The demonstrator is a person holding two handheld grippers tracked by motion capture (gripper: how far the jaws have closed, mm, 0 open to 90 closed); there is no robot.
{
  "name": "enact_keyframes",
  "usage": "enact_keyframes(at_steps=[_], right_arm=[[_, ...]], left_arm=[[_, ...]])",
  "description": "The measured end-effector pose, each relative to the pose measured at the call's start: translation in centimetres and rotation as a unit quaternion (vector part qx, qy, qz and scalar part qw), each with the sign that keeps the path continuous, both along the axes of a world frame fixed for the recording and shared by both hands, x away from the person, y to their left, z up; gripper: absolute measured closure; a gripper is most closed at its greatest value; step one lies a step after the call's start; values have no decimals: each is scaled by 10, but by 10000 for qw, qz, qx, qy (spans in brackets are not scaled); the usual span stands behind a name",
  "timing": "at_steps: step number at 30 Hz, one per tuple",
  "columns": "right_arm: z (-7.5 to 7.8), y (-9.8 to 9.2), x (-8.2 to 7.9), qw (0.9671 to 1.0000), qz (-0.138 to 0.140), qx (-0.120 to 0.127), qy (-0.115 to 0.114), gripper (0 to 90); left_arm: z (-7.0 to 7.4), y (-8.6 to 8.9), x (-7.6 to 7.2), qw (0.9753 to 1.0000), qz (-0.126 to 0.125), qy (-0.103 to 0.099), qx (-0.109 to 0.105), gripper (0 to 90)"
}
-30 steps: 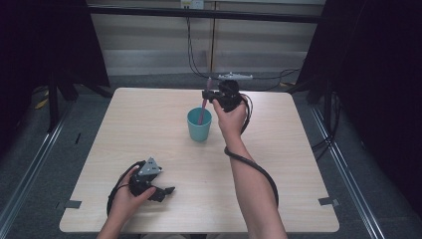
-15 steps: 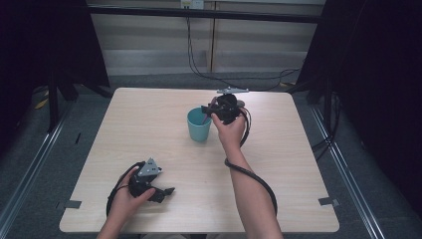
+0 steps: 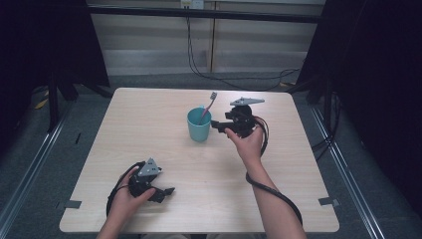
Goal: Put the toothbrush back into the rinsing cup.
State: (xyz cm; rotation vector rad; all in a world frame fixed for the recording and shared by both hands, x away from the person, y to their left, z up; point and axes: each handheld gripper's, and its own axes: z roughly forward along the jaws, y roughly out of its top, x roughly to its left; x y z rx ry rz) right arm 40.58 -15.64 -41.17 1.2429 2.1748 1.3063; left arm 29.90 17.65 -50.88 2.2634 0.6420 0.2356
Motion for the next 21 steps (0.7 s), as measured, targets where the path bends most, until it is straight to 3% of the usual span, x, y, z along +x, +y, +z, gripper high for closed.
enact_keyframes(at_steps=[7,12,21], right_arm=[[-13,-11,-27,9996,242,-113,66,235],[-29,-21,-41,9994,244,-118,202,217],[-69,-26,-64,9955,411,-391,764,154]], left_arm=[[0,0,0,10000,18,-11,-9,118],[0,0,0,10000,15,-7,-8,118],[0,0,0,10000,14,-6,-8,118]])
